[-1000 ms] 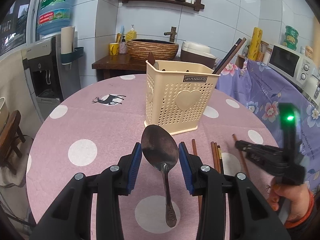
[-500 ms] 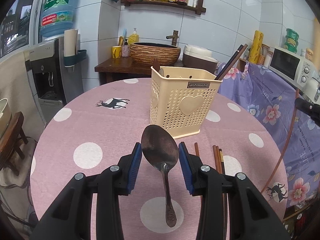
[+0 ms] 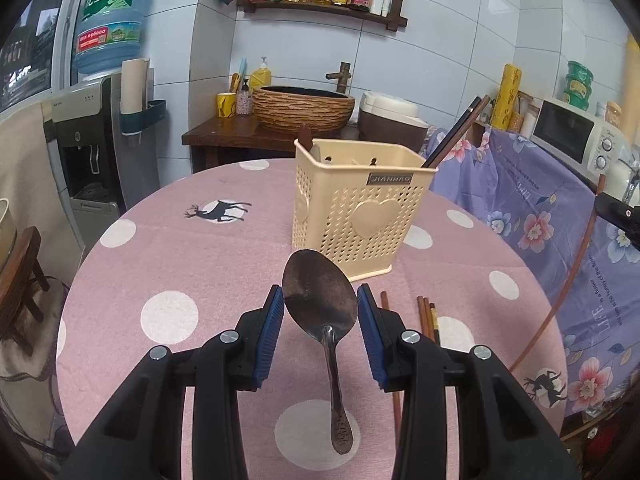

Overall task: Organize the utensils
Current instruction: 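Carry the spoon and chopstick to the beige caddy and drop them in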

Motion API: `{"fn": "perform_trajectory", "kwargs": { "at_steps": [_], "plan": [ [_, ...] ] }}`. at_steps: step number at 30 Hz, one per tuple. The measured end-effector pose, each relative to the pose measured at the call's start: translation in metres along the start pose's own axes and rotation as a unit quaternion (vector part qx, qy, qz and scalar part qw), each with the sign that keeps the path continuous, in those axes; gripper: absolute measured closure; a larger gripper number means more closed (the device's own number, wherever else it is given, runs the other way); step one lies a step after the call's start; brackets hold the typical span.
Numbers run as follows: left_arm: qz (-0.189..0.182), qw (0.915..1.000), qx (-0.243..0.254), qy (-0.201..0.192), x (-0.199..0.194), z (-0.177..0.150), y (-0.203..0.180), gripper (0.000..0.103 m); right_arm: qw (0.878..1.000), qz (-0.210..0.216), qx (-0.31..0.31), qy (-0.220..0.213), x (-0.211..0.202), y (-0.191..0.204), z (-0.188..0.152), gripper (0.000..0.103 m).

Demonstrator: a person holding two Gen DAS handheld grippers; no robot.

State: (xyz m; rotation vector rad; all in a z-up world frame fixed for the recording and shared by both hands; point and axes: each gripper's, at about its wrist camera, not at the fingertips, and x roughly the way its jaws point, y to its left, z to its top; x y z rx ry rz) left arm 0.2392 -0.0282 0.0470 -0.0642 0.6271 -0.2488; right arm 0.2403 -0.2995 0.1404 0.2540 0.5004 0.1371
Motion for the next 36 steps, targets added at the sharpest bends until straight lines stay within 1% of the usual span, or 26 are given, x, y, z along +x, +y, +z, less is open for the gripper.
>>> {"fn": "perform_trajectory", "kwargs": {
  "at_steps": [3,5,8,9,12,14,15,16,18,20,22,26,29,33,36],
  "plan": [
    [-0.006,0.9999,0.01,-0.009,-0.004,0.014,-0.003,0.065,1.0,0.007,-0.013,-0.011,-0.008,0.009,0.012,0.095],
    [-0.015,0.9997,0.012,-0.017,-0.008,0.028,-0.005,0.065,0.999,0.022,-0.02,-0.018,-0.011,0.018,0.027,0.095],
    [-0.029,0.9985,0.016,-0.044,-0.021,0.062,-0.009,0.065,0.998,0.04,-0.036,-0.04,-0.017,0.038,0.059,0.095],
    [-0.029,0.9975,0.023,-0.06,-0.025,0.08,-0.012,0.065,0.997,0.044,-0.041,-0.051,-0.018,0.045,0.071,0.095],
    [-0.016,0.9952,0.031,-0.091,-0.027,0.122,-0.018,0.065,0.995,0.047,-0.048,-0.079,-0.014,0.065,0.105,0.095],
    [-0.02,0.994,0.026,-0.105,-0.023,0.148,-0.02,0.065,0.993,0.046,-0.046,-0.094,-0.007,0.079,0.131,0.095],
    [-0.011,0.9923,0.025,-0.121,-0.019,0.163,-0.022,0.065,0.993,0.047,-0.043,-0.1,-0.004,0.084,0.14,0.095],
    [-0.004,0.9907,0.027,-0.134,-0.016,0.172,-0.024,0.065,0.992,0.048,-0.037,-0.11,0.0,0.089,0.151,0.095],
    [0.006,0.9884,0.027,-0.15,-0.006,0.187,-0.027,0.065,0.99,0.032,-0.044,-0.129,0.012,0.101,0.168,0.095],
    [0.008,0.9876,0.031,-0.153,0.006,0.191,-0.031,0.065,0.99,0.022,-0.043,-0.136,0.026,0.107,0.175,0.095],
    [0.016,0.9872,0.041,-0.153,0.021,0.186,-0.035,0.065,0.989,0.009,-0.045,-0.138,0.045,0.11,0.173,0.095],
    [0.013,0.9878,0.034,-0.152,0.047,0.163,-0.029,0.065,0.99,-0.01,-0.039,-0.134,0.085,0.104,0.151,0.095],
    [0.015,0.9876,0.04,-0.151,0.058,0.144,-0.027,0.065,0.993,-0.014,-0.039,-0.115,0.109,0.099,0.13,0.095],
    [0.009,0.9903,0.053,-0.128,0.07,0.123,-0.028,0.065,0.995,-0.022,-0.045,-0.084,0.135,0.095,0.101,0.095],
    [0.01,0.9914,0.06,-0.116,0.078,0.11,-0.027,0.065,0.997,-0.022,-0.044,-0.066,0.147,0.091,0.087,0.095]
  ]
}}
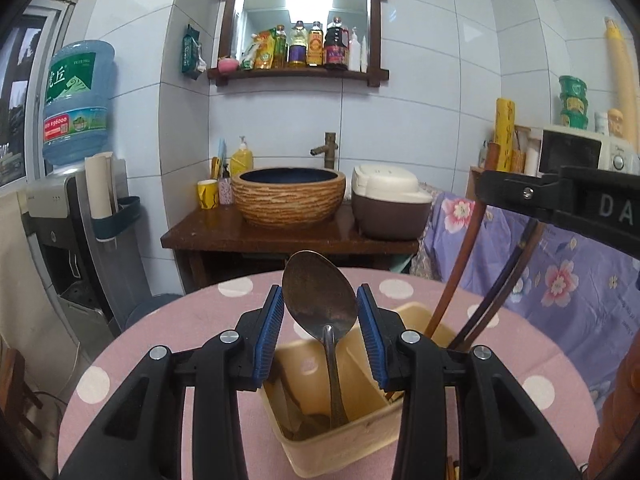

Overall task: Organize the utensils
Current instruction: 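Carry the spoon and chopstick to the beige caddy and drop them in, then withdraw both open tools from the caddy back over the chopsticks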

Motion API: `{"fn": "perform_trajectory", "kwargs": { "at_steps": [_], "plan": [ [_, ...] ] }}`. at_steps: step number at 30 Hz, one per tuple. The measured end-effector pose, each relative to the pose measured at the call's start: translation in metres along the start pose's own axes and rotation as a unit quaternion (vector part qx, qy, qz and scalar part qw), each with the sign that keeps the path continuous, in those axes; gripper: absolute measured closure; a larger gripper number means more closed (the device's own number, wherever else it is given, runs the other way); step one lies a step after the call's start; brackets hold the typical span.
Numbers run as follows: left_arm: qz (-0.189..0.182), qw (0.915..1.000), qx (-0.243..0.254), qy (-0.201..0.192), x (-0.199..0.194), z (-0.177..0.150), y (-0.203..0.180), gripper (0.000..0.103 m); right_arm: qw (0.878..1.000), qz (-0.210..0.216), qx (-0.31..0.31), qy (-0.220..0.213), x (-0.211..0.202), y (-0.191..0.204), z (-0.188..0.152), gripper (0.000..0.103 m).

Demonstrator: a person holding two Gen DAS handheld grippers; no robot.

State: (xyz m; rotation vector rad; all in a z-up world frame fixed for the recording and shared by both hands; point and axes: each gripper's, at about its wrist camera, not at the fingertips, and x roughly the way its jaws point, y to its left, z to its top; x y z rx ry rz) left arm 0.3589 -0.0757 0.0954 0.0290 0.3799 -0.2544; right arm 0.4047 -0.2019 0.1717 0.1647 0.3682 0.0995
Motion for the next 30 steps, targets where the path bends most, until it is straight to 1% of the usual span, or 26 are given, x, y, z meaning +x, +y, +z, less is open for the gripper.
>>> {"fn": "perform_trajectory", "kwargs": {
  "at_steps": [2,6,7,8,9,10,11,12,13,14,15,16,17,18,20,21,23,26,30],
  "plan": [
    [-0.007,0.9999,-0.001,0.011,0.003,-0.006,0.002,0.065,1.0,-0.001,-0.008,0.005,0.004,0.001,-0.007,0.095],
    [-0.015,0.9998,0.005,0.015,-0.001,-0.013,0.002,0.065,1.0,-0.002,-0.024,0.003,0.004,0.004,-0.01,0.095],
    [-0.017,0.9997,0.002,0.015,-0.003,-0.014,0.003,0.061,1.0,0.0,-0.025,0.001,0.003,0.003,-0.012,0.095],
    [-0.02,0.9997,-0.003,0.013,-0.006,-0.014,0.005,0.053,1.0,-0.001,-0.026,-0.002,0.0,0.002,-0.012,0.095],
    [-0.025,0.9996,-0.011,0.009,-0.013,-0.014,0.008,0.048,1.0,-0.004,-0.029,-0.005,-0.003,0.002,-0.013,0.094],
    [-0.029,0.9994,-0.018,0.004,-0.019,-0.015,0.009,0.04,0.999,-0.005,-0.032,-0.009,-0.008,0.001,-0.015,0.093],
    [-0.032,0.9992,-0.025,0.0,-0.027,-0.017,0.011,0.036,0.999,-0.005,-0.033,-0.011,-0.013,-0.001,-0.017,0.085],
    [-0.033,0.999,-0.028,-0.002,-0.032,-0.018,0.012,0.035,0.999,-0.005,-0.032,-0.014,-0.019,-0.003,-0.019,0.066],
    [-0.033,0.999,-0.03,-0.001,-0.039,-0.021,0.013,0.031,0.999,-0.008,-0.032,-0.019,-0.027,-0.005,-0.023,0.052],
    [-0.031,0.9991,-0.028,0.004,-0.046,-0.025,0.013,0.025,0.999,-0.012,-0.033,-0.025,-0.035,-0.006,-0.027,0.032],
    [-0.028,0.9992,-0.026,0.011,-0.051,-0.03,0.014,0.023,0.999,-0.018,-0.035,-0.03,-0.044,-0.007,-0.033,0.028],
    [-0.026,0.9992,-0.024,0.019,-0.056,-0.035,0.014,0.019,0.998,-0.026,-0.04,-0.031,-0.053,-0.009,-0.041,0.028],
    [-0.024,0.999,-0.021,0.03,-0.06,-0.041,0.015,0.017,0.998,-0.034,-0.047,-0.027,-0.061,-0.01,-0.049,0.025],
    [-0.023,0.9987,-0.018,0.041,-0.064,-0.049,0.015,0.016,0.997,-0.042,-0.054,-0.02,-0.067,-0.011,-0.057,0.018],
    [-0.021,0.9977,-0.018,0.061,-0.07,-0.062,0.017,0.011,0.996,-0.059,-0.062,0.007,-0.076,-0.017,-0.079,0.009],
    [-0.02,0.9969,-0.02,0.074,-0.073,-0.071,0.019,0.01,0.996,-0.063,-0.062,0.02,-0.078,-0.021,-0.089,0.009],
    [-0.017,0.9949,-0.022,0.097,-0.078,-0.089,0.022,0.007,0.994,-0.07,-0.063,0.06,-0.08,-0.028,-0.113,0.009],
    [0.001,0.9917,-0.017,0.128,-0.08,-0.114,0.021,0.007,0.986,-0.097,-0.07,0.116,-0.078,-0.036,-0.154,0.009],
    [-0.002,0.9861,0.005,0.166,-0.084,-0.142,0.011,0.007,0.974,-0.116,-0.072,0.178,-0.073,-0.041,-0.2,0.009]
  ]
}}
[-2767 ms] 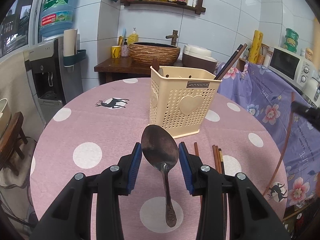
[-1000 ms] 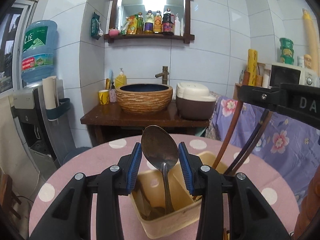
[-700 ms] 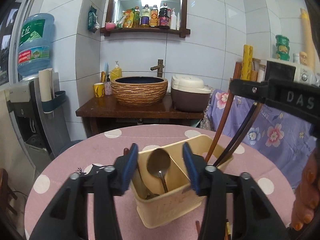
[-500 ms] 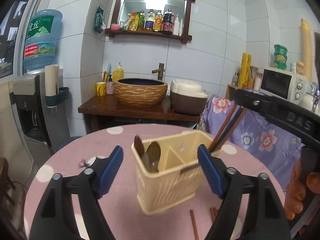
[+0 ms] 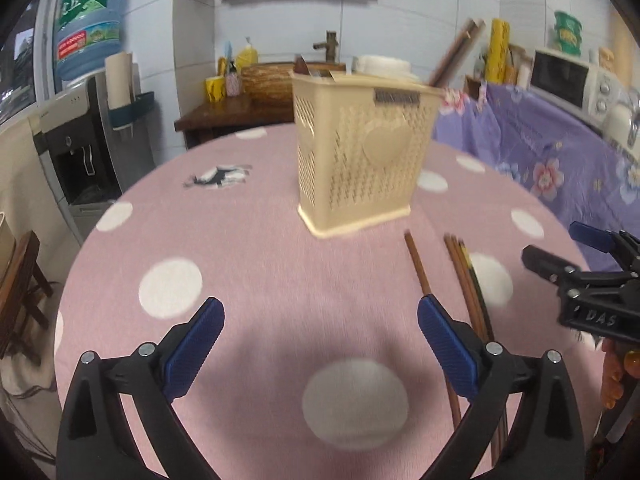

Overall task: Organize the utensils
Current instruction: 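Withdraw both open tools from the caddy back over the chopsticks, then grasp a wooden chopstick with the left tool while the right tool grasps a black chopstick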

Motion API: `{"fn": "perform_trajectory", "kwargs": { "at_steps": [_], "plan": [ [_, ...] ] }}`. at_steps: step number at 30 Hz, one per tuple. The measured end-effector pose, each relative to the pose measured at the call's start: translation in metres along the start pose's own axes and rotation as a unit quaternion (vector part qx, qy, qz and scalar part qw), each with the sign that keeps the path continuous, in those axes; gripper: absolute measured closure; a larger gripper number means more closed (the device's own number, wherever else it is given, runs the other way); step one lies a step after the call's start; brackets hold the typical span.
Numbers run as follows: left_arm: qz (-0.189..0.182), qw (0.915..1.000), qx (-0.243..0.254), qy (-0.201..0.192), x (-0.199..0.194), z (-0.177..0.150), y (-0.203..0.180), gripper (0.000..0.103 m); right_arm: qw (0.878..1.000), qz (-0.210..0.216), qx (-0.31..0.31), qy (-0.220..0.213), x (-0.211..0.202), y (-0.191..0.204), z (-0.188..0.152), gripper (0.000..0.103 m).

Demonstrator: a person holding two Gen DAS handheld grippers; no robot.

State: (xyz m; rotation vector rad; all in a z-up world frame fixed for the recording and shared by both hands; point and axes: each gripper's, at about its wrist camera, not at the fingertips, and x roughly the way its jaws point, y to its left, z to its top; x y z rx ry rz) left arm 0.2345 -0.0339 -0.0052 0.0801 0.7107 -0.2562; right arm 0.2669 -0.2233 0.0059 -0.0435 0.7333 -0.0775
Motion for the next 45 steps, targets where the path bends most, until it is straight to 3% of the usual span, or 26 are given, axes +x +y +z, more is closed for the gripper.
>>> {"fn": "perform_trajectory", "kwargs": {
  "at_steps": [6,19,24,32,33,38,45],
  "plan": [
    [-0.005,0.9996,-0.014,0.026,0.003,-0.027,-0.002,0.007,0.999,0.004,0.002,0.051,0.013,0.011,-0.037,0.009],
    [0.0,0.9994,-0.017,0.031,-0.001,-0.04,-0.007,0.007,0.997,0.003,-0.014,0.076,0.015,0.023,-0.049,0.009],
    [-0.004,0.9993,-0.015,0.034,-0.002,-0.043,-0.009,0.007,0.996,-0.037,-0.012,0.08,0.008,0.002,-0.053,0.009],
    [-0.022,0.9989,-0.004,0.042,0.005,-0.037,-0.023,0.008,0.997,0.017,0.052,0.063,0.002,-0.015,-0.046,0.009],
    [-0.024,0.9989,0.001,0.041,0.006,-0.034,-0.026,0.01,0.996,0.021,0.061,0.062,0.002,-0.017,-0.046,0.009],
    [-0.062,0.9949,-0.029,0.074,0.026,-0.017,-0.027,0.04,0.995,0.023,0.084,0.053,0.001,-0.02,-0.047,0.009],
    [-0.082,0.9921,-0.01,0.095,0.055,0.006,-0.053,0.056,0.994,0.016,0.099,0.05,-0.001,-0.032,-0.051,0.009]
  ]
}}
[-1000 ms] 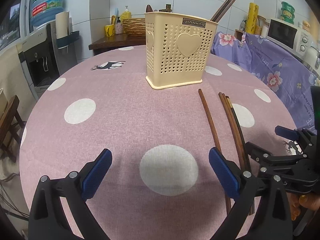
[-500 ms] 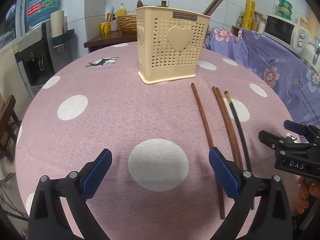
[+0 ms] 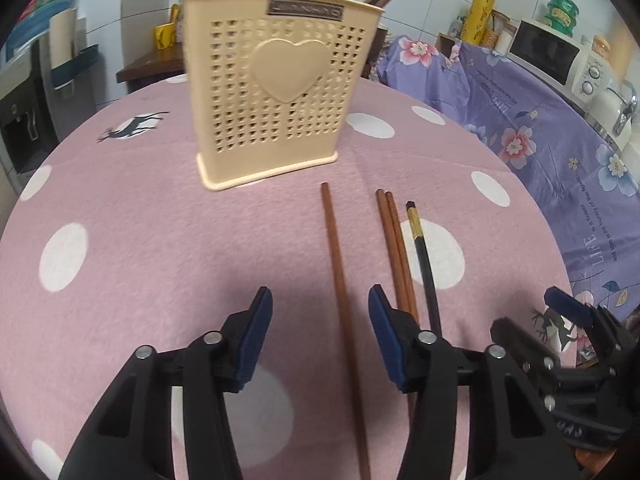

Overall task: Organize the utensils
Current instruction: 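Grasp a wooden chopstick with the left tool while the right tool grasps a black chopstick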

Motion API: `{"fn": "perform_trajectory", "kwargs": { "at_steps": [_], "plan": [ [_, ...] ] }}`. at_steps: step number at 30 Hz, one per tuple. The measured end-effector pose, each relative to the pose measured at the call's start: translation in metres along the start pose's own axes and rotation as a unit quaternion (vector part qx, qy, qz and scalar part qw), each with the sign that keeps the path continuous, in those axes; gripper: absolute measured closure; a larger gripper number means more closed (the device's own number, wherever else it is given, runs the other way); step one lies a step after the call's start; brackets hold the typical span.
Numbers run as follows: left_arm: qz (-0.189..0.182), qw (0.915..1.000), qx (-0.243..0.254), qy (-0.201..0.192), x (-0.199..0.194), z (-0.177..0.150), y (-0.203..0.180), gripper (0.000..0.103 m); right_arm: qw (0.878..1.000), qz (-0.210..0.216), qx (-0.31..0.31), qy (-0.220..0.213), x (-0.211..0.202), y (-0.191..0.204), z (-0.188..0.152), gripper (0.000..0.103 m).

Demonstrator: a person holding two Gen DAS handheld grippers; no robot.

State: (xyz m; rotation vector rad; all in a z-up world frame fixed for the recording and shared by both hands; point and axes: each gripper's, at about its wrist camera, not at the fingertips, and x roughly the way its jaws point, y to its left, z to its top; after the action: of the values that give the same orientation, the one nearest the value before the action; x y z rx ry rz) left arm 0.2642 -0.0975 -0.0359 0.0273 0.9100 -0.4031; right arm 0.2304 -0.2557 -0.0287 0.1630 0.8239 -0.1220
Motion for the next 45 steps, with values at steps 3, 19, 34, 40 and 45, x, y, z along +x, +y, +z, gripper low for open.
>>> {"fn": "perform_trajectory", "kwargs": {
  "at_steps": [3,19,34,40,45],
  "plan": [
    [0.013,0.9998,0.014,0.01,0.013,0.01,-0.009,0.062,1.0,0.001,0.002,0.001,0.001,-0.003,0.0,0.009],
    [0.08,0.9959,0.04,0.012,0.041,0.034,0.0,0.093,1.0,0.015,0.01,0.009,0.012,-0.01,0.012,0.009],
    [0.097,0.9952,0.015,0.003,0.022,0.019,0.025,0.093,0.999,0.028,-0.006,0.046,0.061,0.039,0.043,0.065],
    [0.098,0.995,0.014,-0.003,0.023,0.017,0.025,0.093,0.999,0.004,-0.008,0.045,0.069,0.045,0.051,0.072],
    [0.104,0.9944,0.017,-0.005,0.023,0.018,0.024,0.093,0.999,-0.012,-0.008,0.045,0.08,0.052,0.062,0.076]
  ]
}}
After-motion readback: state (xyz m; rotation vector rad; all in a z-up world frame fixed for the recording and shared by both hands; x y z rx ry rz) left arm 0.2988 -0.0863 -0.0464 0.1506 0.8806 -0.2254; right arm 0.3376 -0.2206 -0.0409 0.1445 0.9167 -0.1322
